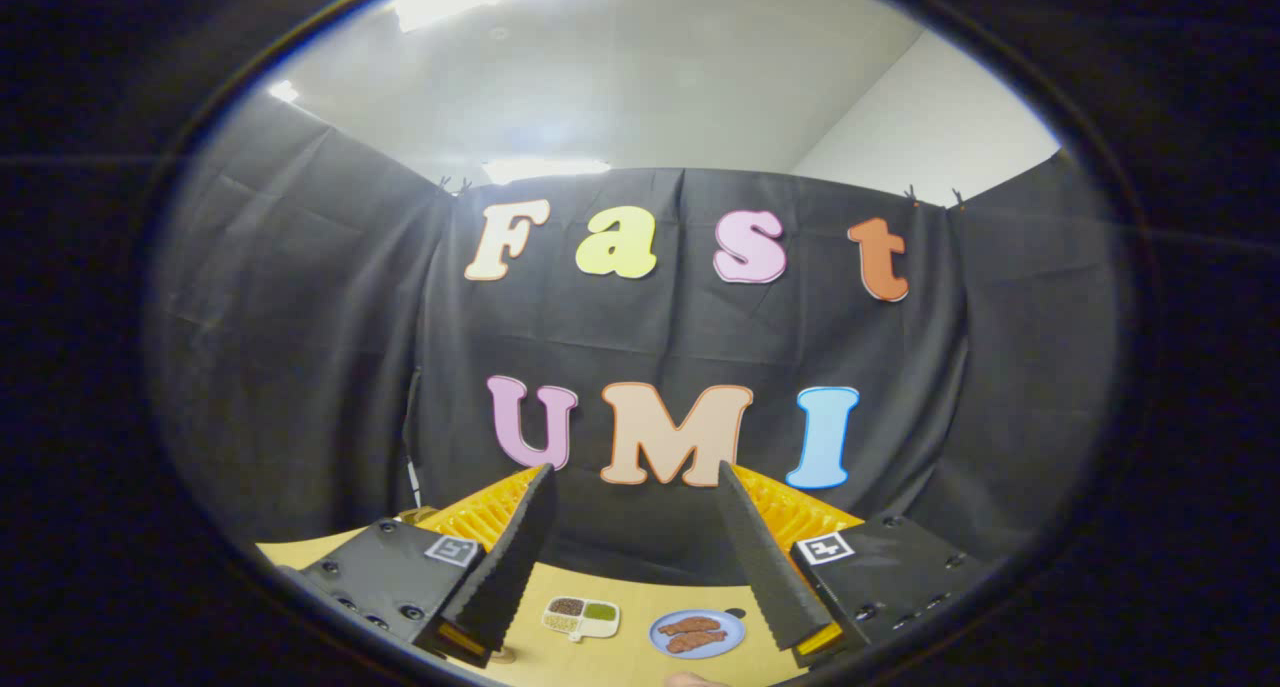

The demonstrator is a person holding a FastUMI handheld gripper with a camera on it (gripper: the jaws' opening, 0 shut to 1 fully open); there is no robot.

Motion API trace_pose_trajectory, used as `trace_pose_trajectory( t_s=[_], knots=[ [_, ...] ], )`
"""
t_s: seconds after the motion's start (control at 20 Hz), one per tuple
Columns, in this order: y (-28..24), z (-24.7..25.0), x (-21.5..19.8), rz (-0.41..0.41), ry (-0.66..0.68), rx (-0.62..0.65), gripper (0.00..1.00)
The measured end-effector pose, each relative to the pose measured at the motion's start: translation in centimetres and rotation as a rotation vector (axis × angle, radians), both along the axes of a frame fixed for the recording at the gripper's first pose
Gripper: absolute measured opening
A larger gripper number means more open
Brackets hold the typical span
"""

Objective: Take the bottle from table, then pour the juice into the cup, finally place the bottle on the coaster

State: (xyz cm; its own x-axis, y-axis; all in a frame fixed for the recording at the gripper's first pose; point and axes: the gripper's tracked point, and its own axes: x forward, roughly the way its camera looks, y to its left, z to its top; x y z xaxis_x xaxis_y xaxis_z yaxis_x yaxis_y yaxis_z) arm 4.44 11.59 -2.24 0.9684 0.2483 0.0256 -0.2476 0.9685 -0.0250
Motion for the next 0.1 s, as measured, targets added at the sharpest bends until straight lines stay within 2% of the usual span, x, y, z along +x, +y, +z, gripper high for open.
trace_pose_trajectory(
  t_s=[0.1],
  knots=[
    [-1.14, 0.05, -0.21, -0.018, -0.002, -0.010, 0.98]
  ],
)
